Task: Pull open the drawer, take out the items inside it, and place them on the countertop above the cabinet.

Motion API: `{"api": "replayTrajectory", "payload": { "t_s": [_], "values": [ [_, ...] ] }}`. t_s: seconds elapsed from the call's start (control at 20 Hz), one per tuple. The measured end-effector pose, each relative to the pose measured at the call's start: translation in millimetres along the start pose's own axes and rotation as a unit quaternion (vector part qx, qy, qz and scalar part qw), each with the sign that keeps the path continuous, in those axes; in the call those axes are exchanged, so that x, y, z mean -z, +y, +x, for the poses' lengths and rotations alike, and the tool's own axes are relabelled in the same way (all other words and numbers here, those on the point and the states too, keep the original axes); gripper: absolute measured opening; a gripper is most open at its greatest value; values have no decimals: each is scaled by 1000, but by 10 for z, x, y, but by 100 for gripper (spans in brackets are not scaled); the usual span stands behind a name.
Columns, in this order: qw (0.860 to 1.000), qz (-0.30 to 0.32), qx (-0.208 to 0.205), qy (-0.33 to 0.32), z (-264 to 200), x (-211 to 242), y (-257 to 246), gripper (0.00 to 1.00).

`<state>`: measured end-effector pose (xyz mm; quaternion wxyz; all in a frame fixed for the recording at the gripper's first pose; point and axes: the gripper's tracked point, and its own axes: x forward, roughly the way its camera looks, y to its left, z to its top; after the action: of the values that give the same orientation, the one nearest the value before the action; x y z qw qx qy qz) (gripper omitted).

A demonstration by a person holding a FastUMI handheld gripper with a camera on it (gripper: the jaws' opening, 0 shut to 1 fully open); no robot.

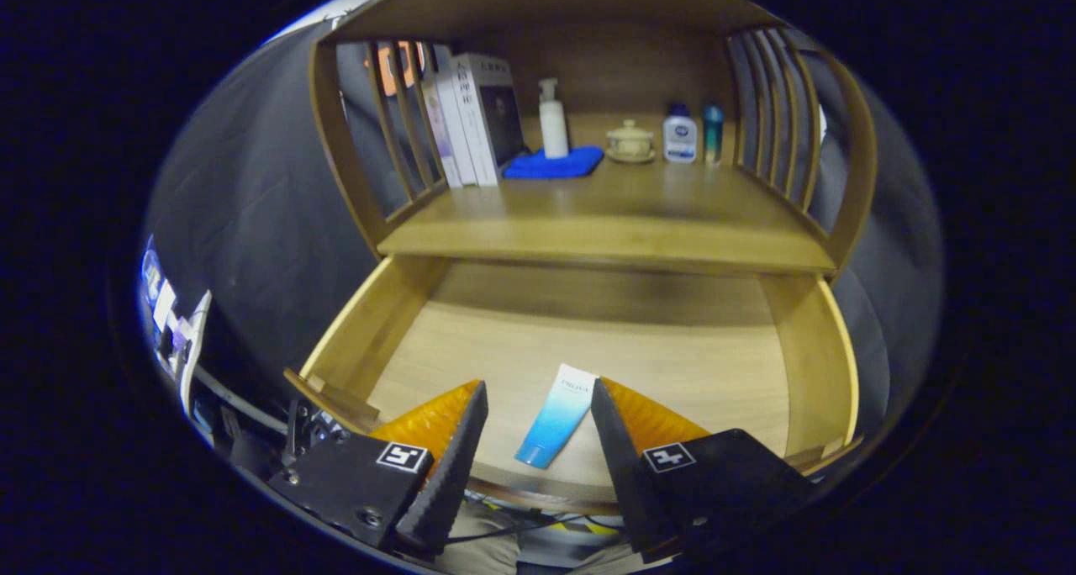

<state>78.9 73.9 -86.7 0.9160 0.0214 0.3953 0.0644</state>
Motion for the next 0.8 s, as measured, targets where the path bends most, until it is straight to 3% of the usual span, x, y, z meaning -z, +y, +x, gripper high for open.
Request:
{"api": "replayTrajectory", "payload": {
  "t_s": [0.2,0.35,0.8],
  "values": [
    [995,37,-1,93,248,161,-15,79],
    [989,34,21,142,447,285,-57,79],
    [970,86,55,221,674,518,-155,79]
  ]
}}
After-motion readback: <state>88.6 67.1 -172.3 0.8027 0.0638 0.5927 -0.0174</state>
